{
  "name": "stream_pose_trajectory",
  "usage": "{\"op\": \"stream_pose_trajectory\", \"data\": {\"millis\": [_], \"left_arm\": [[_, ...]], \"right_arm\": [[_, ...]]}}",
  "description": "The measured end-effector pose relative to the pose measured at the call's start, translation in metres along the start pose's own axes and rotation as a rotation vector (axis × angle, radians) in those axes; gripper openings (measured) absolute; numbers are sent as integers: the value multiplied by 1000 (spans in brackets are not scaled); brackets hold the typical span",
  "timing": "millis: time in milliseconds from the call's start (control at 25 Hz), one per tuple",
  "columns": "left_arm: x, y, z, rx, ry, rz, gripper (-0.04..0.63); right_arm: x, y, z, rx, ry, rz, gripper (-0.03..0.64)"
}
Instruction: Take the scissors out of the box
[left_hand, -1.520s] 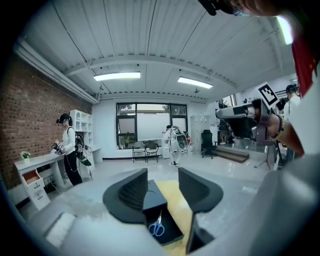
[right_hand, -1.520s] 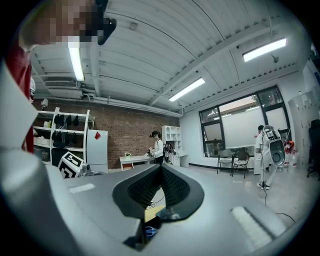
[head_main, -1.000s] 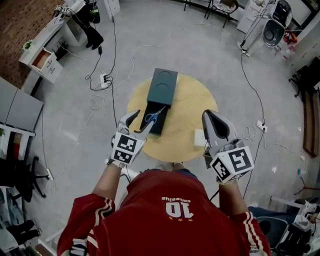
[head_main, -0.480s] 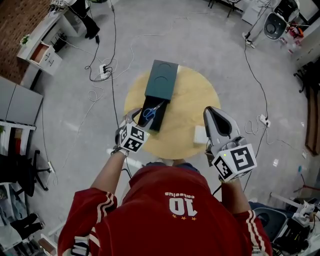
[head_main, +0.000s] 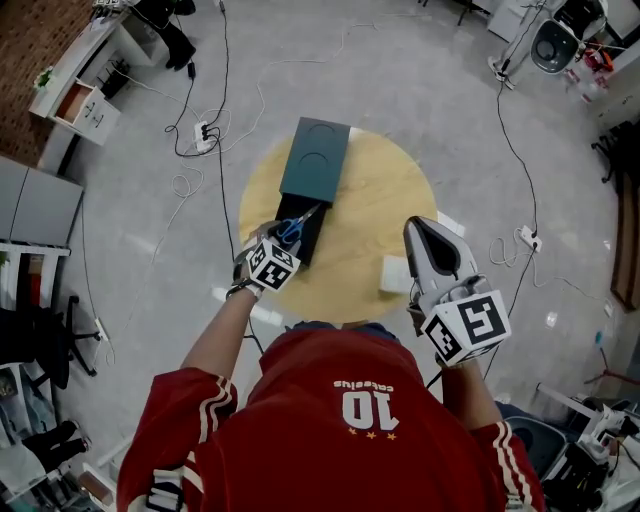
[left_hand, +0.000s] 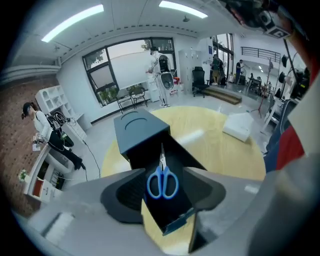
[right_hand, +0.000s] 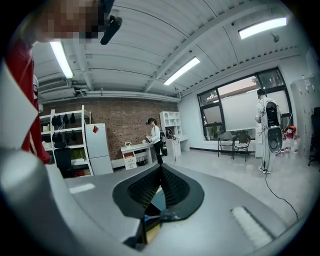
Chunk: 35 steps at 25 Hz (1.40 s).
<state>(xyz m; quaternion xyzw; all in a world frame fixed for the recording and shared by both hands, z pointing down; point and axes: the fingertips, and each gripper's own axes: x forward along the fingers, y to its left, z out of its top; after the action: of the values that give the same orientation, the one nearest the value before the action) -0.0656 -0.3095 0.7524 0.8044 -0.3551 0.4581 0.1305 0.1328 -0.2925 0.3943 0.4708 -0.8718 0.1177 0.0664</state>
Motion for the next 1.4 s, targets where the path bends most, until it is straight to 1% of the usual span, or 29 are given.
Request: {"op": "stream_pose_trajectory", "data": {"millis": [120,240,360,440,560,800,920,1040,1120,1240,1400], "left_arm": [[16,4,-7,39,57,3,239],[32,2,-13,65,125,-27,239],[44,2,-25,68,193,-39,239],[49,1,-31,51,226,-49,239],[56,3,-36,38,265,-71,239],[62,4,-41,78,336,-111,238],[60,7,-41,115,388,-117,218],[58,7,-44,149,430,-129,213],[58,9,-44,158,441,-123,209],[60,12,-43,183,456,-117,179],[70,6,-50,216,493,-127,178]], "right_arm": [[4,-8,-4,7,18,10,2],[8,-20,-5,16,28,14,2],[13,-29,-4,22,28,20,2],[16,-33,-4,21,28,31,2],[22,-32,-5,4,25,56,2],[31,-7,-10,-30,27,137,2],[32,-5,-12,-21,32,148,2],[32,-5,-16,-9,43,151,2],[32,-5,-19,-7,48,151,2],[32,-6,-22,2,55,146,2],[32,-6,-21,4,46,144,2]]}}
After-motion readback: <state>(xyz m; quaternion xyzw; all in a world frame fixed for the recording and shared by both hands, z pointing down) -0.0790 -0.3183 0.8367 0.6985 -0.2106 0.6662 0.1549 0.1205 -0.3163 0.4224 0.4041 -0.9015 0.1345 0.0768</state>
